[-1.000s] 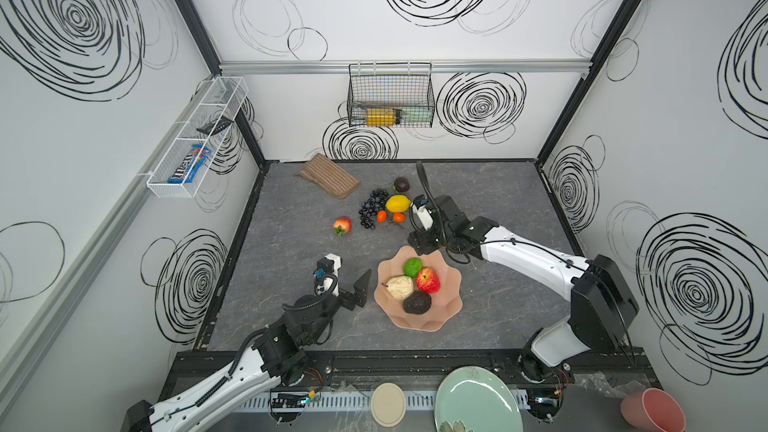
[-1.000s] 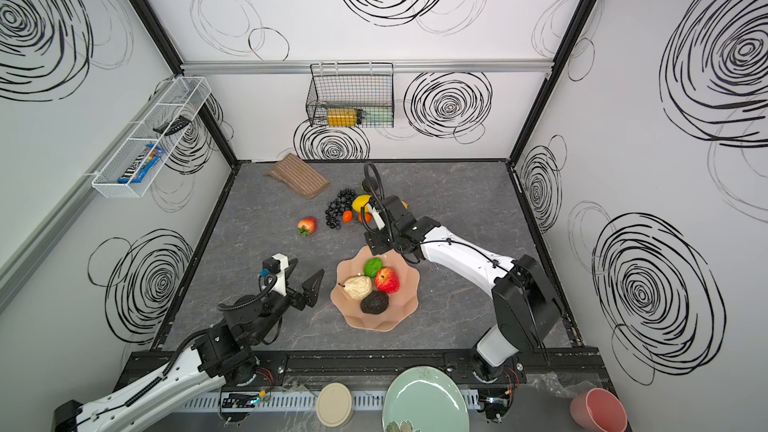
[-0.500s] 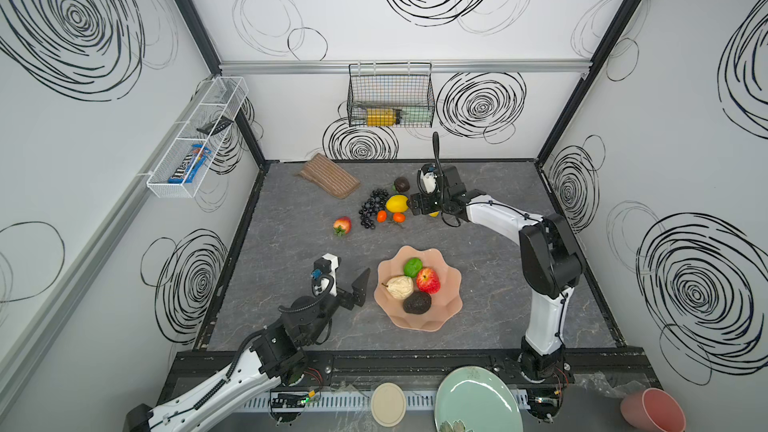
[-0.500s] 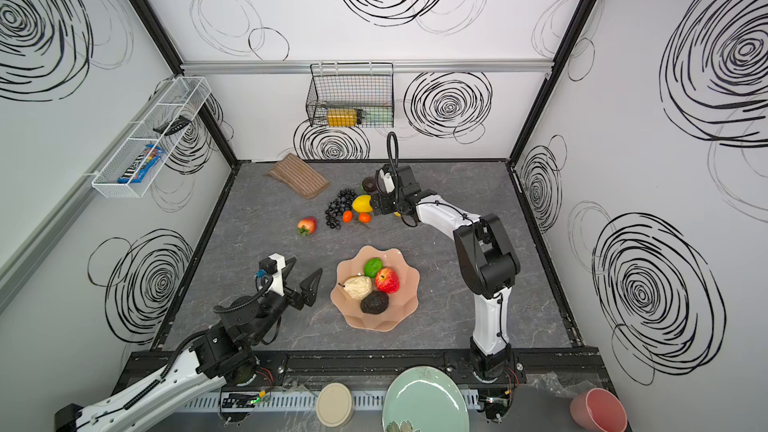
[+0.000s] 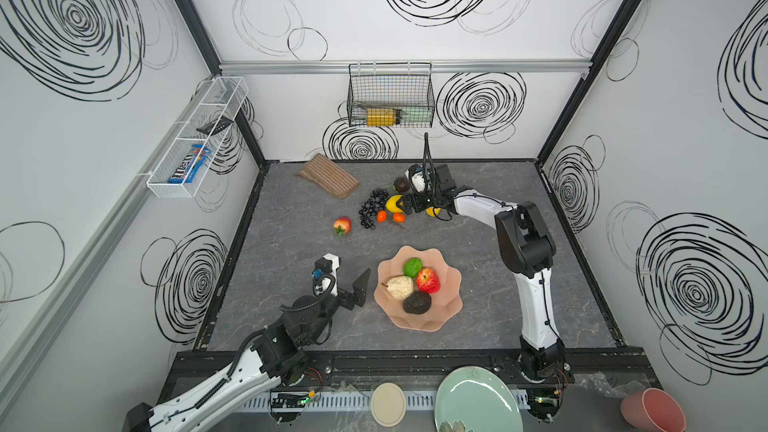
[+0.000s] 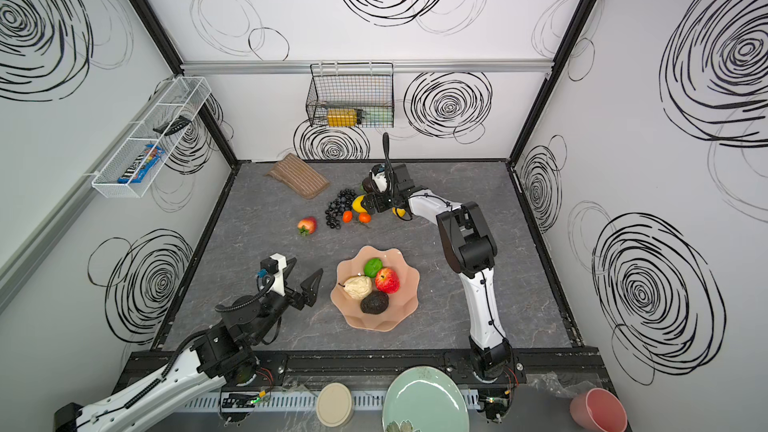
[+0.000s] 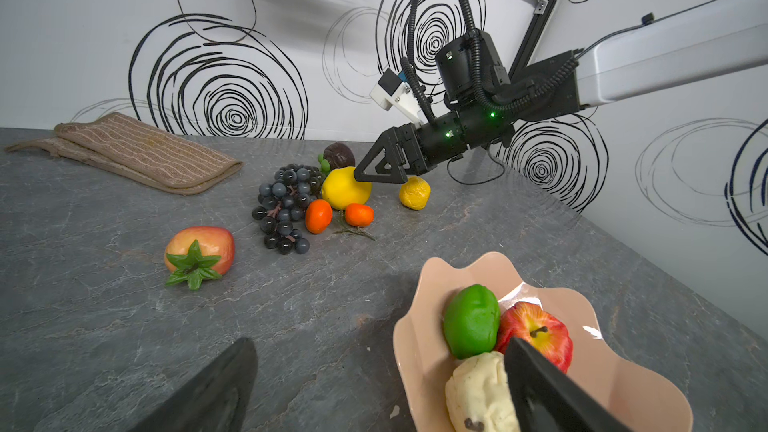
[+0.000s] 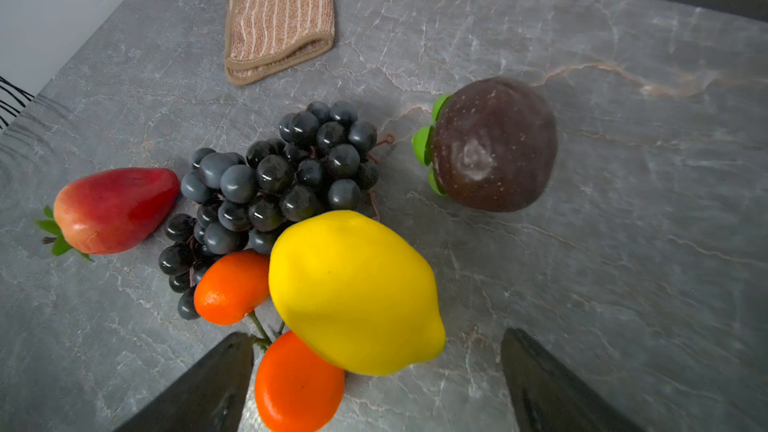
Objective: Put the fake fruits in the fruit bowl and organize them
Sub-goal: 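Move the right gripper back to the fruit pile toward the yellow lemon, then lower the right gripper around the yellow lemon and close on it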
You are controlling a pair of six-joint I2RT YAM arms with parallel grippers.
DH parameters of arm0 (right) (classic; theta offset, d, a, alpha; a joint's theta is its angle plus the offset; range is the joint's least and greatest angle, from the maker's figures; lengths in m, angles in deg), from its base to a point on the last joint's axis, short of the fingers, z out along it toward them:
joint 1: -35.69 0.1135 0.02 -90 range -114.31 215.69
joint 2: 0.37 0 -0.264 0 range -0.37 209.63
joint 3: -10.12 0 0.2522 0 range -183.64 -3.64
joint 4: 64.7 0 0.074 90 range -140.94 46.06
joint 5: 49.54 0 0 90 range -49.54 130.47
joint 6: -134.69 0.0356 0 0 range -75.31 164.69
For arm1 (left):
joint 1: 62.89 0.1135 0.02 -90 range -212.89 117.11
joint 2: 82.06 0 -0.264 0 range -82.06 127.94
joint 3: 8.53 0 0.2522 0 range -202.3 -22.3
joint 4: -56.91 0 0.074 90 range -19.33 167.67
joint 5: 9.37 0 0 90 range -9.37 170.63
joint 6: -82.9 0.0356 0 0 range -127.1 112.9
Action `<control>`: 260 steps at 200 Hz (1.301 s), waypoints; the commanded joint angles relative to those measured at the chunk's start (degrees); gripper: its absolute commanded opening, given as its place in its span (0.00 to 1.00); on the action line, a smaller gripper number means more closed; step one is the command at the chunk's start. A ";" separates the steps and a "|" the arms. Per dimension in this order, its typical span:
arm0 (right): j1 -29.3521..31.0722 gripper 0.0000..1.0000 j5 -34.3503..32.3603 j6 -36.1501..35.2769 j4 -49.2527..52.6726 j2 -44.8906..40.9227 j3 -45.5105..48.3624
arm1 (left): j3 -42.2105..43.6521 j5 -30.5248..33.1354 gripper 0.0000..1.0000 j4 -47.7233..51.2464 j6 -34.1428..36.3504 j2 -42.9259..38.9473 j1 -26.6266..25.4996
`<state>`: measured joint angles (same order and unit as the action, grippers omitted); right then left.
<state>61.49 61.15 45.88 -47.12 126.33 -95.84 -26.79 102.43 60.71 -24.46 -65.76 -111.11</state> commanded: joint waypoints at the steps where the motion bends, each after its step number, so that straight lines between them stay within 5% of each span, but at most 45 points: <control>1: -0.22 0.97 2.79 -2.17 -1.36 2.06 -2.91 | 0.34 -0.17 0.97 -2.70 0.09 0.70 0.34; 135: 0.87 1.00 8.89 -4.91 2.15 8.33 -9.22 | 0.36 -0.18 0.97 -3.35 0.14 1.82 0.36; 260: 1.71 0.68 8.64 -4.22 -0.23 4.06 -3.57 | 0.18 -0.09 0.97 -3.06 0.12 2.16 0.46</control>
<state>62.85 69.06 42.04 -47.85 133.02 -100.82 -26.79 102.36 60.21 -24.46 -63.67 -111.09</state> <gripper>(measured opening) 0.736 0.968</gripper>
